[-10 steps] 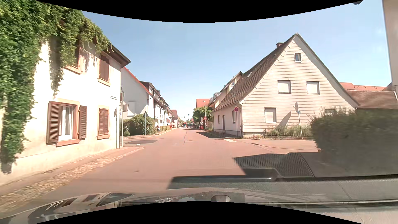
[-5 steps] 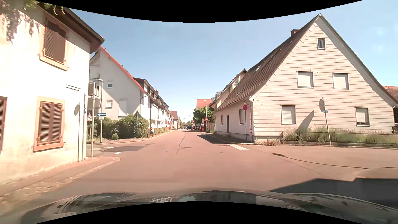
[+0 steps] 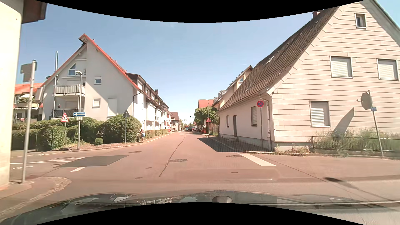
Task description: Follow the waypoints while adhering to traffic rules and regulations
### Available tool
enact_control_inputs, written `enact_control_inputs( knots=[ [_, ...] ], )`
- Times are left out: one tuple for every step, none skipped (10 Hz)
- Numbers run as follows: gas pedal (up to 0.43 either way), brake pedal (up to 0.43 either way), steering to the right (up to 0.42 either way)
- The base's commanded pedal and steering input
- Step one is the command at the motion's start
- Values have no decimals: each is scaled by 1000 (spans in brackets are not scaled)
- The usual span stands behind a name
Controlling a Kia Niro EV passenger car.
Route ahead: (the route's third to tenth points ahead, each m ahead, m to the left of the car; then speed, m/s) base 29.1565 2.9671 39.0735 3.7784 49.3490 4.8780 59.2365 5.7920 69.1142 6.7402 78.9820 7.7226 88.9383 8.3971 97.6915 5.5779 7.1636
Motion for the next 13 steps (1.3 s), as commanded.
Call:
enact_control_inputs(
  knots=[
    [87,0,-8],
    [87,0,-8],
    [87,0,-9],
    [87,0,-11],
    [87,0,-15],
    [87,0,-20],
    [87,0,-22],
    [87,0,-26],
    [87,0,-31],
    [87,0,-37],
    [87,0,-38],
    [87,0,-37],
    [87,0,-37]
  ],
)
